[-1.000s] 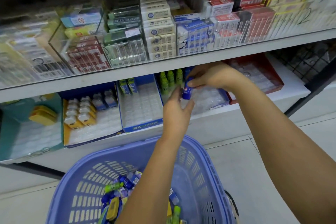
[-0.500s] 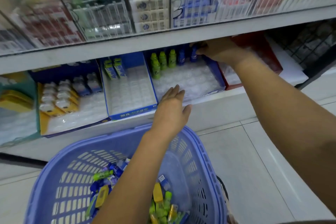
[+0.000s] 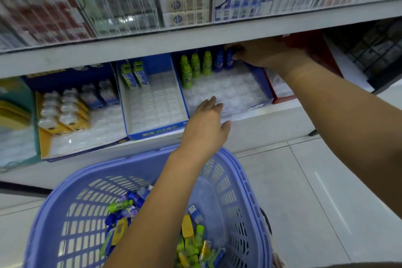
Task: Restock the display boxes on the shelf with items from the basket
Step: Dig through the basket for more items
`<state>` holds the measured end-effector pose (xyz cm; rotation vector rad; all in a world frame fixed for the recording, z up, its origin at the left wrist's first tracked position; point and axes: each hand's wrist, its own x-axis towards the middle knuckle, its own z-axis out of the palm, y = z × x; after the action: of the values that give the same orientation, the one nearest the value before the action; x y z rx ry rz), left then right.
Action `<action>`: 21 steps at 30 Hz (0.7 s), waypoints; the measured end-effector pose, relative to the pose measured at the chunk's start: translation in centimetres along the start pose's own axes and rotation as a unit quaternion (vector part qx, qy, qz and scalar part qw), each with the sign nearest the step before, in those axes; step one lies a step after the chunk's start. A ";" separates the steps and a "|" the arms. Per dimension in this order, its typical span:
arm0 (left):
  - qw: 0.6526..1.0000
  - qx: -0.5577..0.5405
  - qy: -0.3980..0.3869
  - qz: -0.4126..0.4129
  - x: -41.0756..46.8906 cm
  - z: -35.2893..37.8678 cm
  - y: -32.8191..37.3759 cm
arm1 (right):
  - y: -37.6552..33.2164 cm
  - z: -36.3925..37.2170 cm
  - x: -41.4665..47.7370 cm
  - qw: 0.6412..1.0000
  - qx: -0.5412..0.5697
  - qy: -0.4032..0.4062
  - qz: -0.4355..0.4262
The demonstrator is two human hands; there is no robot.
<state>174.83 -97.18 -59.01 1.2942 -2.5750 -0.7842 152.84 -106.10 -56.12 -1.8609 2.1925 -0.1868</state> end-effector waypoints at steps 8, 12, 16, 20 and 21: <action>0.999 -0.003 -0.039 -0.005 0.2 -0.7 0.3 | -3.1 -0.6 -2.9 0.989 0.070 0.114 0.058; 0.992 -0.073 0.081 0.063 -2.1 -1.3 -0.2 | -6.6 -1.5 -6.2 0.974 0.108 0.170 0.105; 0.978 -0.130 0.153 0.050 -6.9 -0.8 -4.4 | -12.6 -0.1 -10.8 0.990 0.093 -0.091 0.046; 0.990 -0.088 0.007 -0.107 -11.3 2.5 -11.0 | -17.3 6.9 -14.9 0.964 0.005 -0.264 -0.029; 0.987 -0.065 -0.027 -0.145 -12.2 3.8 -12.5 | -18.0 9.4 -15.8 0.951 -0.002 -0.309 -0.026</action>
<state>189.74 -92.27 -67.50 1.6476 -2.3558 -1.0315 174.86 -93.00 -58.59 -1.6766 1.7081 0.3487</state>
